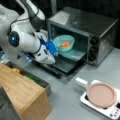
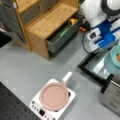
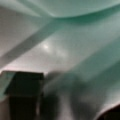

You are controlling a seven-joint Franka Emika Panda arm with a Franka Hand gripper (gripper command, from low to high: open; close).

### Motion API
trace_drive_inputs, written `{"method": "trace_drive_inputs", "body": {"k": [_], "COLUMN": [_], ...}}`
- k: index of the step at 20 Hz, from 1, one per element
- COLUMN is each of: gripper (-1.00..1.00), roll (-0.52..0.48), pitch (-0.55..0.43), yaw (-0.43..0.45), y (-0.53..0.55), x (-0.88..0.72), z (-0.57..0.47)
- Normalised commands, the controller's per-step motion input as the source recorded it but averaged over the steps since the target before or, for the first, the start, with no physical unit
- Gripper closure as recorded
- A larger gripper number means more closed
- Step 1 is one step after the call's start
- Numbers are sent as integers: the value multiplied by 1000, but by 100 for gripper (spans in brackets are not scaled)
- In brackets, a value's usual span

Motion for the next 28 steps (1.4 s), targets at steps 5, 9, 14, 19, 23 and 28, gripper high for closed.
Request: {"method": "trace_drive_inputs", "body": {"k": [5, 9, 14, 19, 23, 28], "gripper": [-100, -100, -100, -100, -100, -100], "roll": [-45, -38, -7, 12, 17, 9], "pitch": [-131, -129, -125, -116, -105, -98], "yaw": [128, 109, 84, 67, 64, 55], "y": [11, 40, 43, 27, 37, 60], "x": [82, 92, 95, 95, 86, 99], "z": [-87, -85, -46, -26, -23, -8]}}
